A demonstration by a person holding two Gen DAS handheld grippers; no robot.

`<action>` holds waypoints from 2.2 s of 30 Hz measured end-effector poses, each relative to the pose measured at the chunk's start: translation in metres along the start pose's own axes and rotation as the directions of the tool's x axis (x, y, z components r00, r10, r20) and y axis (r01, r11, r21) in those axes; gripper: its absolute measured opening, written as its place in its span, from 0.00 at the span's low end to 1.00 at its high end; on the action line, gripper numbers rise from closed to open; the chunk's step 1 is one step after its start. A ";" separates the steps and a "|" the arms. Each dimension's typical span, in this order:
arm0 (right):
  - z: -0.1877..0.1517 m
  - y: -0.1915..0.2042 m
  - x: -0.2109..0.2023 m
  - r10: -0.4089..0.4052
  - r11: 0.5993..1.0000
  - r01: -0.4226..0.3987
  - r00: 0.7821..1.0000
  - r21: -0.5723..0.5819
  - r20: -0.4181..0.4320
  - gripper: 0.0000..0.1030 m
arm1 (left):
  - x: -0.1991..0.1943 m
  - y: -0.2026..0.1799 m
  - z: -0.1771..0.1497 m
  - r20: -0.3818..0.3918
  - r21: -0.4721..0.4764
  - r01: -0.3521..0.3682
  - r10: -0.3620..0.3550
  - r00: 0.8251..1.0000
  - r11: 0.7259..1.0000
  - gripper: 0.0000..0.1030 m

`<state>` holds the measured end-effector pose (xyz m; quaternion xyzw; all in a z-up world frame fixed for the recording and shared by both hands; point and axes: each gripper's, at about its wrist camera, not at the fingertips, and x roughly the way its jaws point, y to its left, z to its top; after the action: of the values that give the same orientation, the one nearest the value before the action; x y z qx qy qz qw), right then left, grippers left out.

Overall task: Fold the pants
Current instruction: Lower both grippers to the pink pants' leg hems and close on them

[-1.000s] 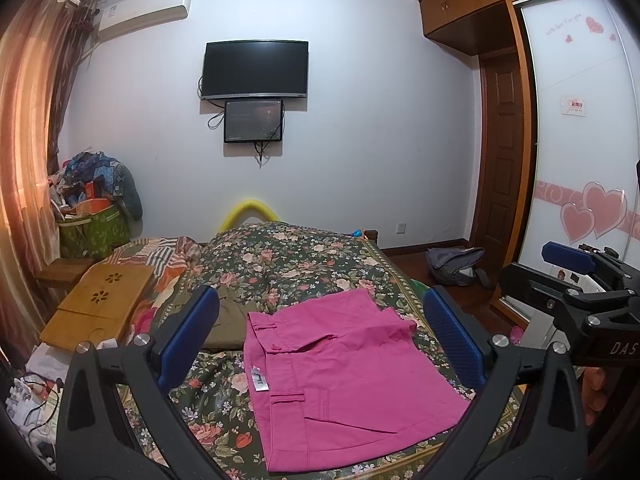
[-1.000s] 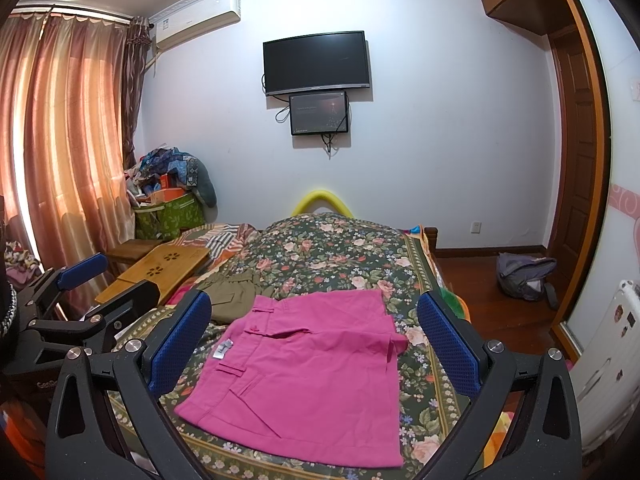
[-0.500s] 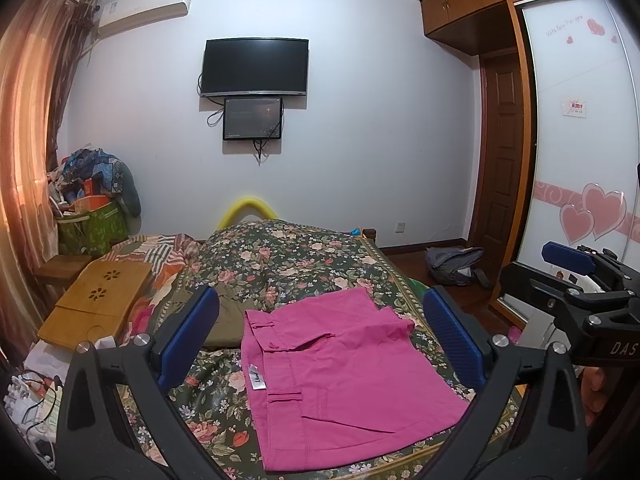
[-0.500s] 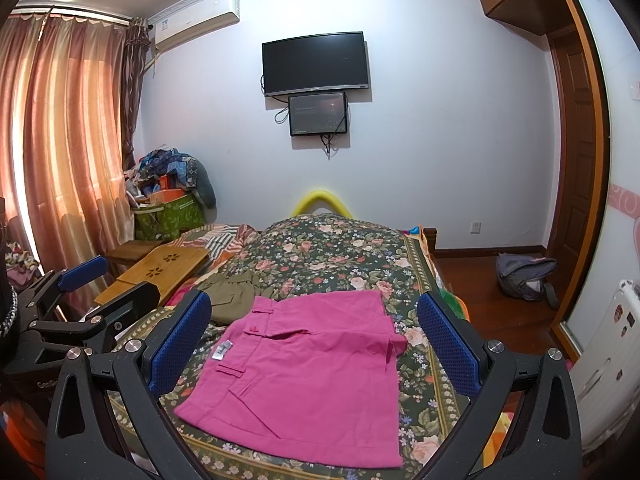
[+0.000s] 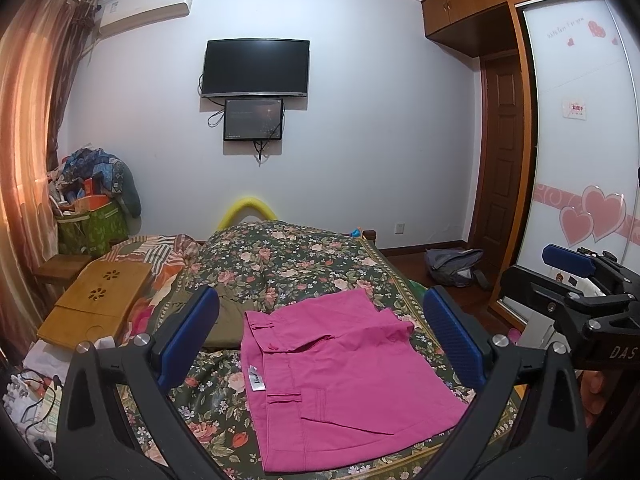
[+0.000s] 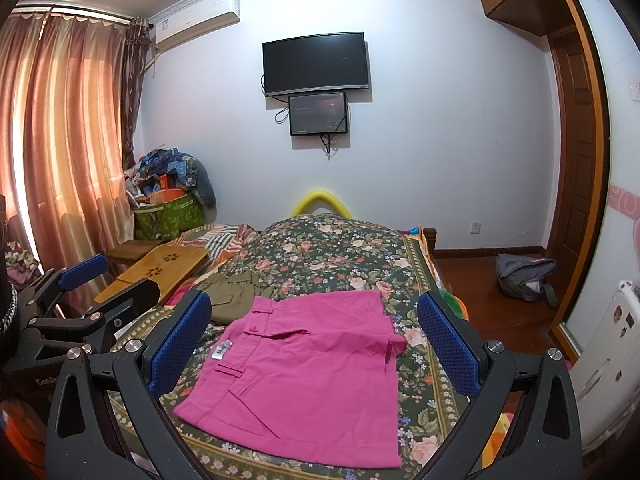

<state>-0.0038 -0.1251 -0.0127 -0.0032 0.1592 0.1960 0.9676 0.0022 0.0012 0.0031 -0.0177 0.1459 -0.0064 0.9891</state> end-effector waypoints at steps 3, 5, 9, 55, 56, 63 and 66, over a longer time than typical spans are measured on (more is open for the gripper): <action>0.001 0.002 0.000 -0.001 1.000 0.001 1.000 0.001 0.001 1.00 | -0.001 -0.002 0.000 0.001 0.001 0.000 0.000 1.000 1.000 1.00; 0.000 0.002 0.000 -0.001 1.000 0.001 1.000 -0.001 0.002 1.00 | -0.002 -0.002 -0.001 0.001 0.002 0.000 0.000 1.000 1.000 1.00; 0.000 0.000 0.001 -0.003 1.000 0.003 1.000 -0.002 -0.002 1.00 | 0.000 -0.002 0.000 -0.003 0.001 0.008 -0.008 1.000 1.000 1.00; -0.122 -0.131 0.232 0.146 0.980 -0.036 0.792 0.194 -0.593 0.35 | 0.284 0.094 -0.141 -0.644 -0.117 0.019 -0.091 0.760 0.993 0.57; -0.122 -0.130 0.232 0.147 0.981 -0.039 0.795 0.192 -0.588 0.35 | 0.284 0.095 -0.141 -0.644 -0.129 0.026 -0.104 0.758 0.991 0.57; -0.124 -0.127 0.265 0.165 0.980 -0.044 0.724 0.195 -0.669 0.35 | 0.281 0.087 -0.144 -0.662 -0.143 0.084 -0.158 0.732 0.986 0.57; -0.123 -0.129 0.265 0.206 0.969 -0.059 0.729 0.241 -0.652 0.26 | 0.276 0.086 -0.144 -0.662 -0.146 0.096 -0.169 0.730 0.985 0.51</action>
<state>0.2382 -0.1523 -0.2190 0.0366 0.5166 0.2331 0.8231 0.2257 0.0773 -0.2174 -0.0748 0.4909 -0.0754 0.8647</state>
